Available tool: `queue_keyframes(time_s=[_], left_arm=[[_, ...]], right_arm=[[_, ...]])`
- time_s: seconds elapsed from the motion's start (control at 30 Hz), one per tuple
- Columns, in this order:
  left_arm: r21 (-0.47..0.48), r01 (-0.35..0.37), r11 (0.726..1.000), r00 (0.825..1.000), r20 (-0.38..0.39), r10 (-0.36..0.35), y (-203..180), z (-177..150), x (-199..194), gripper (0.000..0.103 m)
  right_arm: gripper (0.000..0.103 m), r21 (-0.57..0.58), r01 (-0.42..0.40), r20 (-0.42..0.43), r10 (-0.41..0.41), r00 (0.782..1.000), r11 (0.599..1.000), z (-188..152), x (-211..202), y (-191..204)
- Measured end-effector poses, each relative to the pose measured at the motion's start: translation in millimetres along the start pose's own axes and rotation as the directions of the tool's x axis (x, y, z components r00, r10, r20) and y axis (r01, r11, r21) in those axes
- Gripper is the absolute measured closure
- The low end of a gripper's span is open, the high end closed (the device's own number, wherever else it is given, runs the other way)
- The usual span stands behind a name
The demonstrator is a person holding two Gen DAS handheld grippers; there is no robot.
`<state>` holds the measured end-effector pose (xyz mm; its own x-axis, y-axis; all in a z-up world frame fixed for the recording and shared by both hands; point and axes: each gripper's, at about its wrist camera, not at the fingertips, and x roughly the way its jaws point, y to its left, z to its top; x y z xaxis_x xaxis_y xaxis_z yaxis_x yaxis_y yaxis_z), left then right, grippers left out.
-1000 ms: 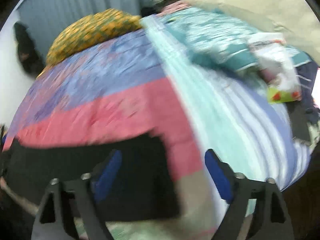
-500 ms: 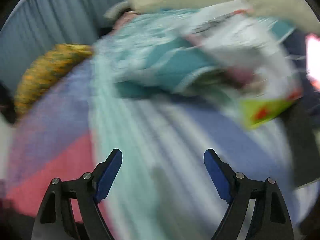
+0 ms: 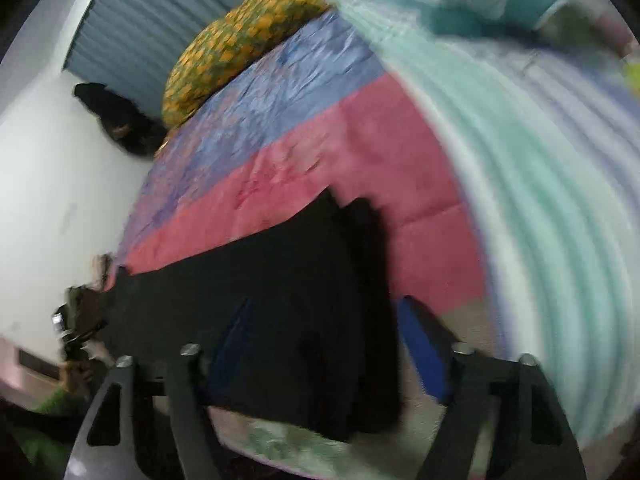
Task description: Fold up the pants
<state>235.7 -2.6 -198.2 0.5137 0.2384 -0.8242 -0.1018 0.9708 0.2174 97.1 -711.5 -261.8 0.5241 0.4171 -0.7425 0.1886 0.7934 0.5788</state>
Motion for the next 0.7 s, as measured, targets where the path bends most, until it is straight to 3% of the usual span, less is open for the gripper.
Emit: queue_keyframes(time_s=[0.07, 0.1, 0.13, 0.17, 0.23, 0.3, 0.37, 0.47, 0.6, 0.63, 0.7], left_arm=[[-0.017, -0.006, 1.0, 1.0, 0.003, 0.006, 10, -3, -2, 0.014], [-0.036, -0.008, 0.999, 1.0, 0.001, 0.008, 18, -5, -2, 0.014], [-0.049, -0.009, 0.999, 1.0, -0.002, 0.009, 23, -6, -2, 0.014], [-0.07, -0.008, 0.998, 1.0, -0.005, 0.008, 30, -8, -2, 0.014], [-0.099, -0.002, 0.995, 1.0, 0.0, 0.002, 41, -11, -4, 0.014], [-0.113, 0.009, 0.994, 1.0, 0.013, -0.007, 49, -15, -5, 0.014], [-0.11, 0.02, 0.994, 1.0, 0.021, -0.018, 52, -20, -5, 0.014], [-0.108, 0.052, 0.993, 0.998, 0.03, -0.049, 54, -27, -3, 0.014], [-0.136, 0.119, 0.983, 0.993, 0.037, -0.115, 63, -35, 1, 0.014], [-0.142, 0.129, 0.982, 0.991, 0.038, -0.125, 65, -36, 1, 0.014], [-0.145, 0.157, 0.977, 0.987, 0.039, -0.153, 72, -40, 3, 0.014]], right_arm=[[0.042, -0.011, -0.001, -0.038, 0.001, 0.999, 1.0, -9, 4, 2], [0.066, 0.01, -0.005, -0.039, 0.006, 0.999, 1.0, -10, 4, 2], [0.084, 0.053, -0.026, -0.05, 0.029, 0.998, 0.998, -13, 4, -2], [0.089, 0.081, -0.065, -0.057, 0.069, 0.996, 0.995, -18, 3, -3], [0.09, 0.078, -0.09, -0.031, 0.093, 0.995, 0.993, -24, -3, 15], [0.09, 0.114, -0.172, 0.019, 0.171, 0.985, 0.978, -30, -8, 32], [0.09, 0.166, -0.317, 0.1, 0.304, 0.947, 0.934, -39, -18, 56], [0.09, 0.16, -0.511, 0.169, 0.486, 0.857, 0.845, -50, -15, 122], [0.09, 0.141, -0.656, 0.199, 0.628, 0.753, 0.741, -57, 28, 216], [0.09, 0.126, -0.668, 0.19, 0.644, 0.742, 0.733, -59, 47, 248], [0.09, 0.088, -0.659, 0.16, 0.642, 0.75, 0.747, -65, 92, 309]])
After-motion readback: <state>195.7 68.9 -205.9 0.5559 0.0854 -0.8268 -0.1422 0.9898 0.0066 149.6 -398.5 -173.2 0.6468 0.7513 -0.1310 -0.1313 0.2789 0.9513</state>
